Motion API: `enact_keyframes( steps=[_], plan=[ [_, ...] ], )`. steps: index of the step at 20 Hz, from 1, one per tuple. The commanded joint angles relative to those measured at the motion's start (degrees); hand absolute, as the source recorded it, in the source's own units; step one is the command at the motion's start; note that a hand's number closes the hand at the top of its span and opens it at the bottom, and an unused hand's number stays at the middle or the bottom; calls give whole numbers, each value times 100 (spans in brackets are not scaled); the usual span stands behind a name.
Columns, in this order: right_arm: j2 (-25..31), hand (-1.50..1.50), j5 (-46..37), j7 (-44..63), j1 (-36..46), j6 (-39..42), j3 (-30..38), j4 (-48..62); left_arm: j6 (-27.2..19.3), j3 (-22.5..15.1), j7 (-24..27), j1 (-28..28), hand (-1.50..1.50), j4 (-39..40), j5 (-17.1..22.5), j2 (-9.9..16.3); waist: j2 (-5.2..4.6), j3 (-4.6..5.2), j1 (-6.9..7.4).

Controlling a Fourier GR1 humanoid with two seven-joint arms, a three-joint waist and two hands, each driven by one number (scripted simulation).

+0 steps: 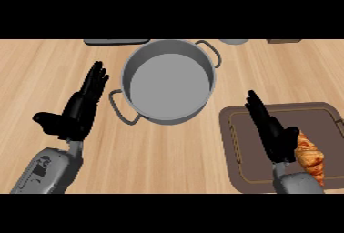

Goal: Pick the croissant from the tray and place it in the pot

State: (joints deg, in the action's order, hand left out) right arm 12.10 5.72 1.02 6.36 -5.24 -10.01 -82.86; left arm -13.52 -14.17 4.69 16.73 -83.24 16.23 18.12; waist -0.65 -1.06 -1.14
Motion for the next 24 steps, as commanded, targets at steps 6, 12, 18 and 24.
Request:
enact_keyframes(
  steps=[6, 12, 18, 24],
  plan=[
    [2039, 150, -843, 423, -1253, -984, 1694, 99, -508, 625, -571, -1152, 0, 492, -603, 1345, 162, 121, -129],
    [2961, -150, -3113, -1181, -2069, -2664, 1738, -472, -491, 569, -668, -1619, 0, 369, -528, 1325, 224, 105, -237],
    [2516, -150, -3569, -590, -3703, -2768, 1776, -2140, -18, 836, -704, -1551, 0, 224, -367, 1474, 83, 116, -6],
    [3023, -150, -4332, 1426, -3418, -1278, 1564, -2880, -27, 720, -1045, -1806, 0, -368, -487, 1508, 63, 116, 146]
  ],
)
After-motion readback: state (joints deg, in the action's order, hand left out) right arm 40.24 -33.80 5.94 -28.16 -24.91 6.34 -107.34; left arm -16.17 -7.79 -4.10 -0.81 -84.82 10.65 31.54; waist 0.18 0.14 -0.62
